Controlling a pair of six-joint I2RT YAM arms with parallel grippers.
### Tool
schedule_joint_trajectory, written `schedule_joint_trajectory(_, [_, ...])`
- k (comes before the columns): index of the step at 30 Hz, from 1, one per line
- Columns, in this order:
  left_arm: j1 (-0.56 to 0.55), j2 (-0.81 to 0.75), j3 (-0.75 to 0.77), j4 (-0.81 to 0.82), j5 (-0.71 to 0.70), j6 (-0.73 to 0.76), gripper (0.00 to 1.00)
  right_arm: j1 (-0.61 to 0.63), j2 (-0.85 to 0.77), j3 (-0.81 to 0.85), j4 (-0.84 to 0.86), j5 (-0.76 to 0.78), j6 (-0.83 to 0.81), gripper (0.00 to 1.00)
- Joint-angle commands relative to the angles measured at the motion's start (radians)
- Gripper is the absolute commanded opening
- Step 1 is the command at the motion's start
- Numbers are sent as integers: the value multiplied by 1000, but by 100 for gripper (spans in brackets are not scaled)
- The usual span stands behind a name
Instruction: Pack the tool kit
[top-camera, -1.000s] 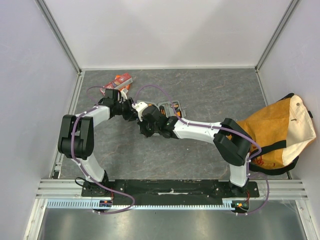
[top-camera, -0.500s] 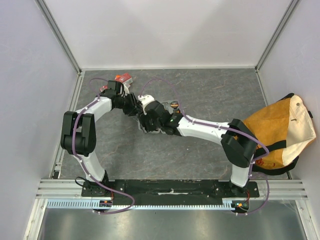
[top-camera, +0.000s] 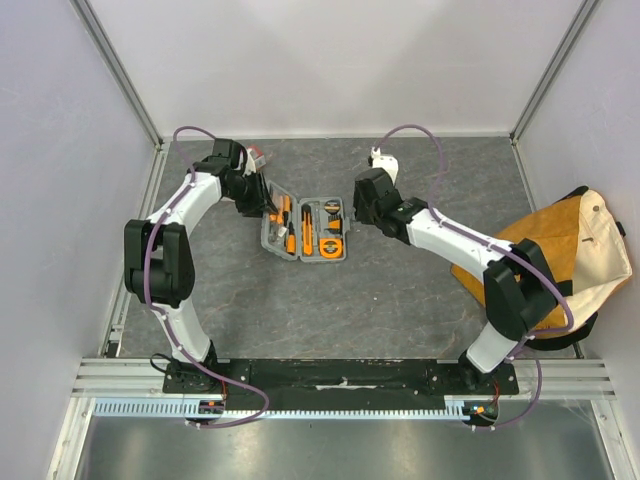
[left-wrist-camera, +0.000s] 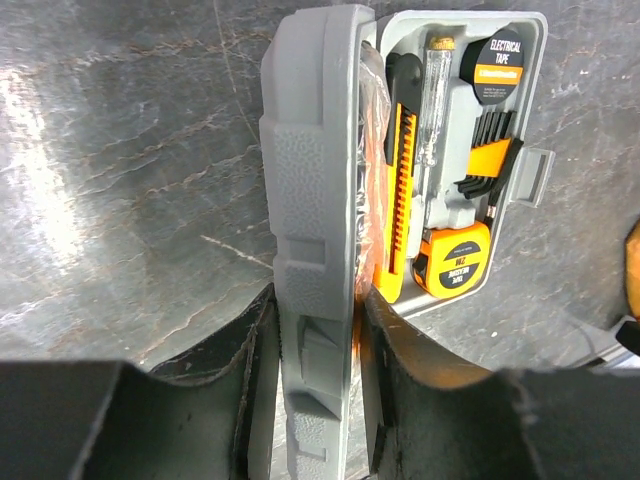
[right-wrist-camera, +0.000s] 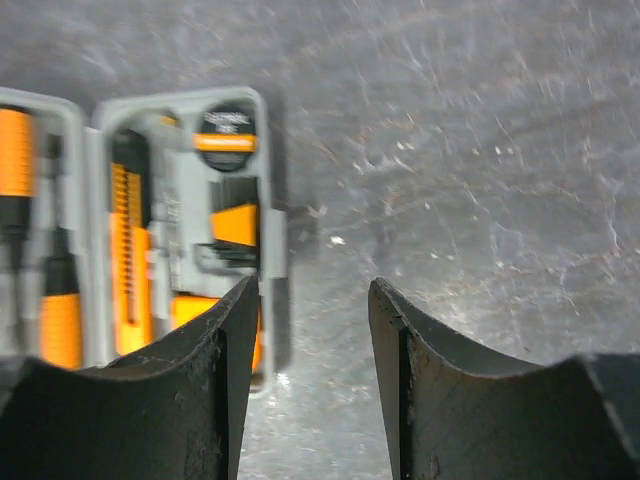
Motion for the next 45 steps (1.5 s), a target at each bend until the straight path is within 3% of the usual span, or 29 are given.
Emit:
schedule_joint_trajectory(1, [1,-8,75,-84,-98,110,2,1,65,-8,-45,-18,15,54])
schedule_joint_trajectory(20, [-73,-20,144,-131,-190,50,3,5,289,31,-51,-321,38,46])
schedule_joint_trajectory(26, [-117,-14,172,-144,-203,33,7,20,308,41,-38,-332,36,45])
schedule_joint_trajectory(33, [-188,1,192,-144,-204,16,24,28,312,52,-35,-309,64,45])
schedule_joint_trajectory(42, [-277,21,172,-124,-192,21,57,28,317,32,-35,-284,108,44])
schedule_joint_trajectory(45, [-300,13,170,-105,-183,22,61,28,315,29,-35,-273,108,44])
